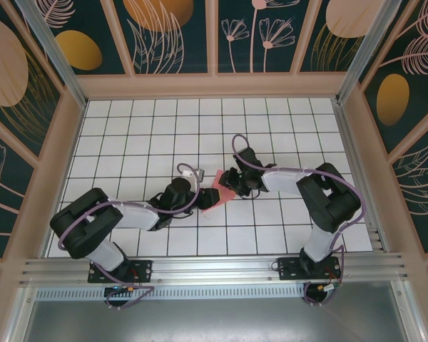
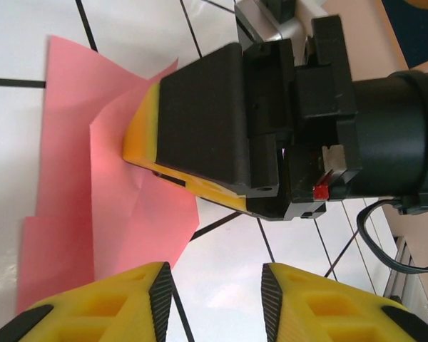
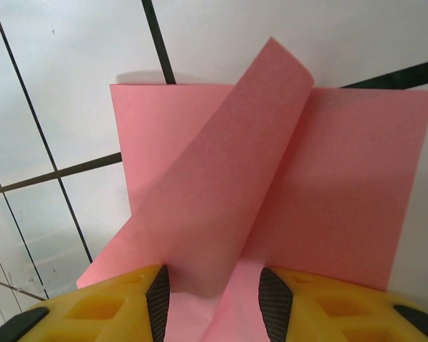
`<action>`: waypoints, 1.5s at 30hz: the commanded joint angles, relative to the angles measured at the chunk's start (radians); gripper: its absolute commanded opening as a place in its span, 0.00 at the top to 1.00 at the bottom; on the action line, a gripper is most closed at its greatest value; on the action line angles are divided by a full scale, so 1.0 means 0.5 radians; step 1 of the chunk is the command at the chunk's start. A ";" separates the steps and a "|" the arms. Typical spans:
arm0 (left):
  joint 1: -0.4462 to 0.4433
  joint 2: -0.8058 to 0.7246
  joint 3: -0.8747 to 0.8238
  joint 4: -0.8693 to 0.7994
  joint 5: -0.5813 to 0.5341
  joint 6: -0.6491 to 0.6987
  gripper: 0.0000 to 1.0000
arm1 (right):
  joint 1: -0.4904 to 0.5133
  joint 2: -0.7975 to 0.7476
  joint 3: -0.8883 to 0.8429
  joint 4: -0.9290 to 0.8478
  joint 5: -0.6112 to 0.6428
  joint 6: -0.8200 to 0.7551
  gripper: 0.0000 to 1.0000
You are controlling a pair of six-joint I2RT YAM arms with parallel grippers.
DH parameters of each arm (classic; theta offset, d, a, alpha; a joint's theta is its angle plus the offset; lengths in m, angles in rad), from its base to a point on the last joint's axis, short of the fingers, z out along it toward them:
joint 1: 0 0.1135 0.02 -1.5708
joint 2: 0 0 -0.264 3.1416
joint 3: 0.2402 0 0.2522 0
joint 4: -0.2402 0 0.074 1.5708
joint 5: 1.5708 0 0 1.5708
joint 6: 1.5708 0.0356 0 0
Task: Fold a paper plane with a square sheet of paper (pick it up from the middle)
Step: Fourth fold the wing at the center of the table.
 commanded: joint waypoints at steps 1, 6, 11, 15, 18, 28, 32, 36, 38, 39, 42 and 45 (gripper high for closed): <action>0.011 0.079 0.076 -0.083 0.037 0.014 0.63 | -0.029 0.237 -0.128 -0.311 0.248 0.011 0.55; 0.011 0.084 0.120 -0.274 -0.192 0.031 0.71 | -0.031 0.243 -0.136 -0.323 0.252 0.014 0.55; 0.013 0.104 0.130 -0.316 -0.249 0.036 0.74 | -0.031 0.253 -0.136 -0.329 0.252 0.011 0.55; 0.011 0.136 0.140 -0.351 -0.280 0.027 0.78 | -0.033 0.257 -0.133 -0.331 0.248 0.012 0.55; 0.011 0.145 0.152 -0.399 -0.332 0.018 0.81 | -0.031 0.258 -0.137 -0.332 0.251 0.011 0.55; 0.011 0.217 0.184 -0.441 -0.347 0.021 0.86 | -0.028 0.265 -0.152 -0.344 0.270 0.003 0.55; 0.012 0.248 0.199 -0.450 -0.350 0.023 0.87 | -0.028 0.279 -0.153 -0.355 0.282 0.002 0.56; 0.014 0.255 0.199 -0.454 -0.350 0.022 0.88 | -0.027 0.294 -0.148 -0.366 0.290 0.002 0.57; 0.014 0.258 0.199 -0.457 -0.346 0.023 0.88 | -0.026 0.298 -0.146 -0.378 0.299 0.006 0.58; 0.013 0.260 0.201 -0.457 -0.347 0.022 0.89 | -0.025 0.303 -0.143 -0.381 0.303 0.007 0.58; 0.013 0.262 0.199 -0.473 -0.356 0.022 0.89 | -0.025 0.315 -0.134 -0.396 0.307 0.002 0.61; 0.011 0.261 0.196 -0.486 -0.358 0.026 0.90 | -0.022 0.326 -0.126 -0.413 0.320 0.005 0.64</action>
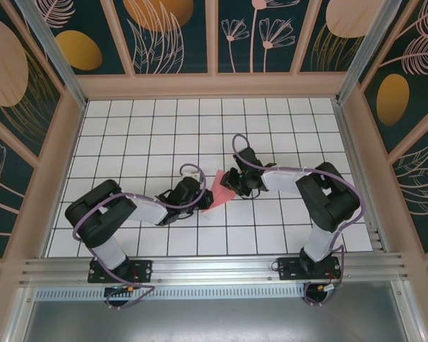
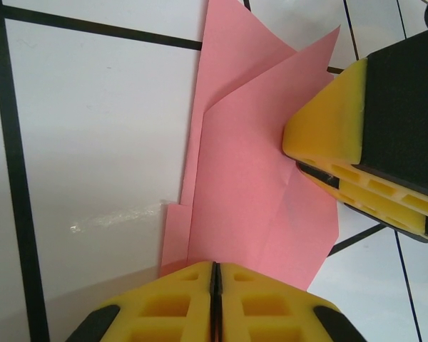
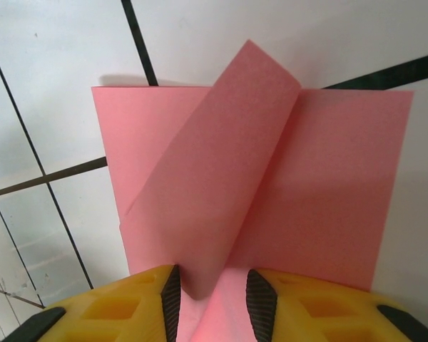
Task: Fold a paper plane with a square sheet of paper (pick it up from the middle)
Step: Fourth fold the wing at the center of the table.
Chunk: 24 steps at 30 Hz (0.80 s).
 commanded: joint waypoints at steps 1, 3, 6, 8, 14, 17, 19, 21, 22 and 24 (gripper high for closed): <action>0.012 0.027 0.030 -0.096 -0.043 0.018 0.90 | -0.014 0.301 -0.139 -0.371 0.313 -0.001 0.65; 0.013 0.029 0.029 -0.103 -0.046 0.021 0.90 | -0.014 0.309 -0.134 -0.380 0.321 0.001 0.68; 0.013 0.028 0.034 -0.130 -0.061 0.018 0.92 | -0.011 0.321 -0.128 -0.391 0.329 0.003 0.71; 0.012 0.022 0.034 -0.145 -0.076 0.015 0.92 | -0.012 0.329 -0.128 -0.393 0.329 0.000 0.72; 0.011 -0.006 0.035 -0.159 -0.083 0.011 0.92 | -0.004 0.365 -0.106 -0.403 0.332 -0.025 0.70; 0.012 -0.048 0.038 -0.168 -0.083 0.009 0.91 | 0.002 0.393 -0.091 -0.421 0.344 -0.031 0.68; 0.011 -0.086 0.044 -0.184 -0.098 0.008 0.90 | 0.006 0.407 -0.080 -0.427 0.349 -0.032 0.67; 0.011 -0.138 0.045 -0.190 -0.116 0.008 0.88 | 0.010 0.420 -0.070 -0.441 0.359 -0.031 0.66; 0.013 -0.168 0.044 -0.192 -0.124 0.007 0.87 | 0.013 0.430 -0.065 -0.449 0.365 -0.030 0.66; 0.013 -0.219 0.042 -0.184 -0.127 0.012 0.85 | 0.014 0.440 -0.060 -0.455 0.373 -0.024 0.66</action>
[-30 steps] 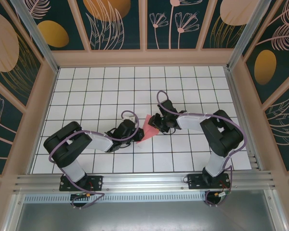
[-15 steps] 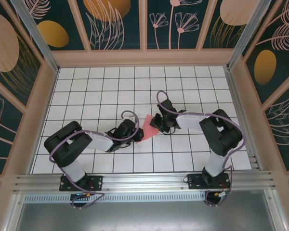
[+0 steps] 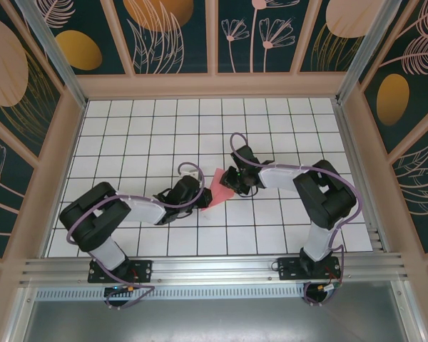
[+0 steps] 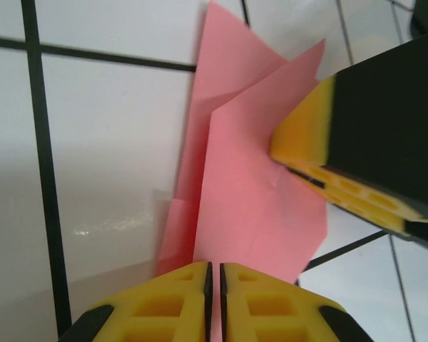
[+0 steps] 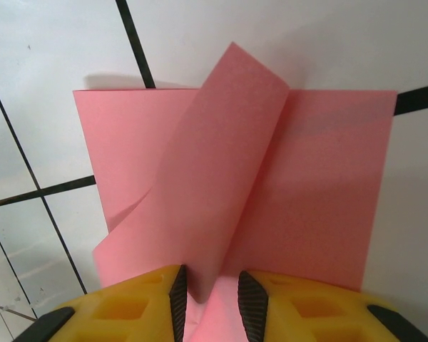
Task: Fold a paper plane with a square sheet of paper (pick it up from the middle)
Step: Fourth fold the wing at the center of the table.
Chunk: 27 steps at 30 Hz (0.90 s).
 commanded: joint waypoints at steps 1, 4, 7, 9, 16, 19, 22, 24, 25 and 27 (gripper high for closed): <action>0.011 -0.112 0.021 -0.038 -0.037 0.012 0.85 | 0.005 0.375 -0.162 -0.367 0.336 -0.020 0.66; 0.011 -0.144 0.005 0.032 0.037 0.018 0.82 | 0.005 0.387 -0.156 -0.376 0.342 -0.014 0.65; 0.011 -0.111 0.005 0.086 0.139 0.021 0.80 | 0.006 0.393 -0.152 -0.382 0.345 -0.010 0.65; 0.013 -0.078 0.004 0.116 0.191 0.020 0.79 | 0.003 0.399 -0.149 -0.391 0.348 -0.008 0.64; 0.011 -0.041 -0.026 0.269 0.389 0.033 0.77 | 0.004 0.422 -0.137 -0.407 0.353 0.003 0.63; 0.011 -0.031 -0.041 0.343 0.465 0.030 0.76 | 0.002 0.427 -0.136 -0.409 0.356 0.006 0.63; 0.010 0.006 -0.017 0.260 0.410 0.042 0.75 | 0.003 0.430 -0.135 -0.410 0.358 0.011 0.63; 0.011 0.035 0.003 0.203 0.374 0.051 0.75 | 0.003 0.432 -0.134 -0.413 0.360 0.014 0.63; 0.009 0.052 0.014 0.179 0.366 0.052 0.75 | 0.003 0.435 -0.137 -0.414 0.361 0.016 0.63; 0.009 0.089 0.043 0.123 0.356 0.061 0.75 | 0.000 0.433 -0.137 -0.416 0.358 0.016 0.63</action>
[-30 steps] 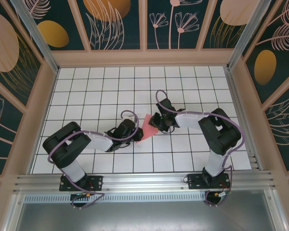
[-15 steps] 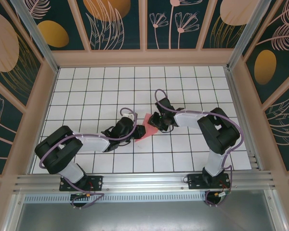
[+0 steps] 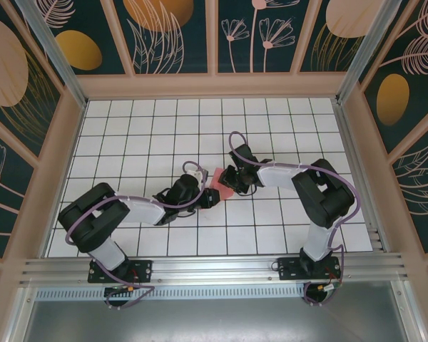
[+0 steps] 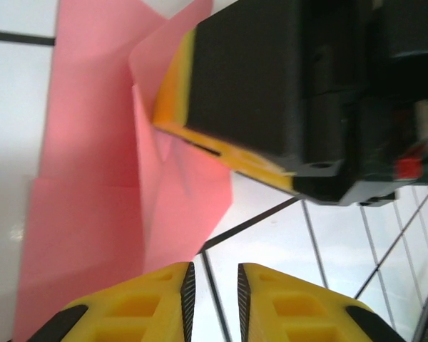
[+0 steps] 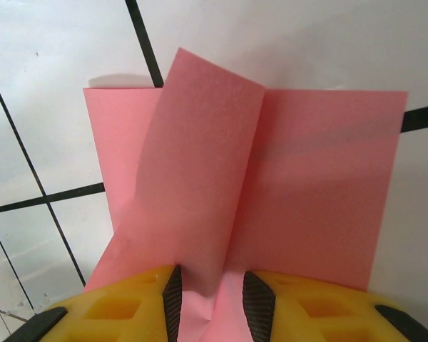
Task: Fold a paper plane with a square sheet of paper (pick it up from the middle)
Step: Fourth fold the wing at the center of the table.
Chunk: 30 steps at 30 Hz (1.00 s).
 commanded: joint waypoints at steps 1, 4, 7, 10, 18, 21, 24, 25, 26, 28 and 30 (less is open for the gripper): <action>0.010 0.073 0.067 -0.104 -0.024 0.053 0.75 | -0.005 0.399 -0.187 -0.387 0.346 0.014 0.63; 0.011 0.088 0.081 -0.179 -0.117 0.043 0.75 | -0.003 0.402 -0.190 -0.387 0.348 0.012 0.63; 0.014 0.054 0.077 -0.238 -0.252 0.027 0.76 | -0.003 0.399 -0.196 -0.387 0.349 0.014 0.63; 0.012 0.015 0.058 -0.256 -0.329 0.014 0.76 | -0.005 0.404 -0.199 -0.384 0.351 0.013 0.62; 0.011 0.022 0.059 -0.267 -0.344 0.010 0.79 | -0.005 0.414 -0.202 -0.380 0.352 0.010 0.62; 0.012 0.029 0.059 -0.278 -0.354 0.007 0.79 | -0.003 0.415 -0.202 -0.379 0.352 0.009 0.62; 0.012 0.032 0.055 -0.275 -0.354 0.003 0.80 | -0.003 0.417 -0.202 -0.378 0.351 0.008 0.62; 0.011 0.035 0.054 -0.275 -0.354 0.003 0.80 | -0.003 0.417 -0.202 -0.380 0.351 0.003 0.62; 0.011 0.038 0.056 -0.276 -0.353 0.002 0.80 | -0.004 0.417 -0.199 -0.379 0.352 0.003 0.62; 0.012 0.048 0.058 -0.284 -0.354 0.002 0.81 | -0.003 0.417 -0.199 -0.378 0.349 0.003 0.62; 0.011 0.056 0.059 -0.294 -0.360 0.001 0.83 | -0.003 0.420 -0.199 -0.378 0.349 0.001 0.62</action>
